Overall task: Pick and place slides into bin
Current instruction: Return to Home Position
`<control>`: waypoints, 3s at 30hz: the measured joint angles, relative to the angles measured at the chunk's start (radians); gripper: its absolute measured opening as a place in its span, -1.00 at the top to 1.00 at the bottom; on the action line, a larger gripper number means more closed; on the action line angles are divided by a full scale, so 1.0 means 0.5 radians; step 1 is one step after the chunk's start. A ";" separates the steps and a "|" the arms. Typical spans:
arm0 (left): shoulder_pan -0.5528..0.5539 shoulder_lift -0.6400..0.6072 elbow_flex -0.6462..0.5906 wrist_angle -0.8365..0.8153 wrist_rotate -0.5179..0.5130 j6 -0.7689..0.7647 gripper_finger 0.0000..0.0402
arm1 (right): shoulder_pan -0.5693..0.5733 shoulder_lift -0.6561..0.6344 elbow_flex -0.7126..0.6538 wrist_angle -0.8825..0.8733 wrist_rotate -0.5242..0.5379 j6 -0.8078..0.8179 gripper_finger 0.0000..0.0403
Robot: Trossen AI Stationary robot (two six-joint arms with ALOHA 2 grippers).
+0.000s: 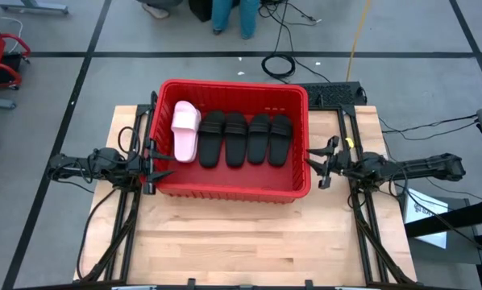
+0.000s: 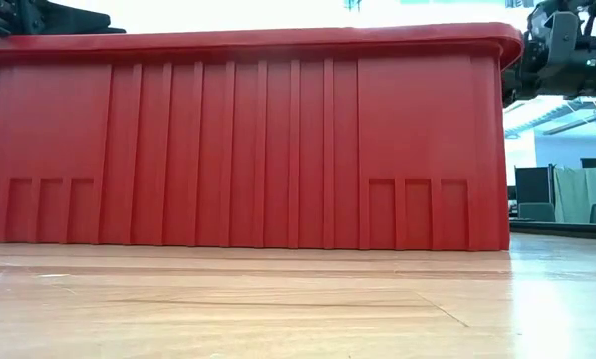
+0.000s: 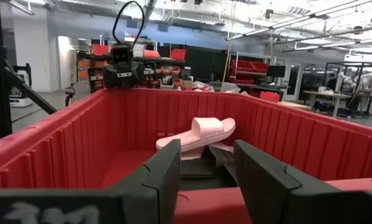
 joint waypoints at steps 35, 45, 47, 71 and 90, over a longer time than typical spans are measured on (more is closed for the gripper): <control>0.000 0.000 -0.002 0.003 0.002 -0.018 0.06 | 0.002 0.002 -0.002 -0.017 0.031 0.181 0.31; 0.000 0.001 -0.002 0.003 0.002 -0.053 0.06 | 0.002 0.002 -0.002 -0.012 0.031 0.181 0.31; 0.000 0.000 -0.002 0.003 0.002 -0.053 0.06 | 0.002 0.002 -0.002 -0.012 0.031 0.182 0.31; 0.000 0.001 -0.002 0.005 0.005 -0.262 0.06 | 0.002 0.002 -0.002 -0.009 0.031 0.182 0.31; 0.000 0.001 -0.002 0.006 0.005 -0.224 0.06 | 0.002 -0.002 -0.002 0.008 0.027 0.190 0.31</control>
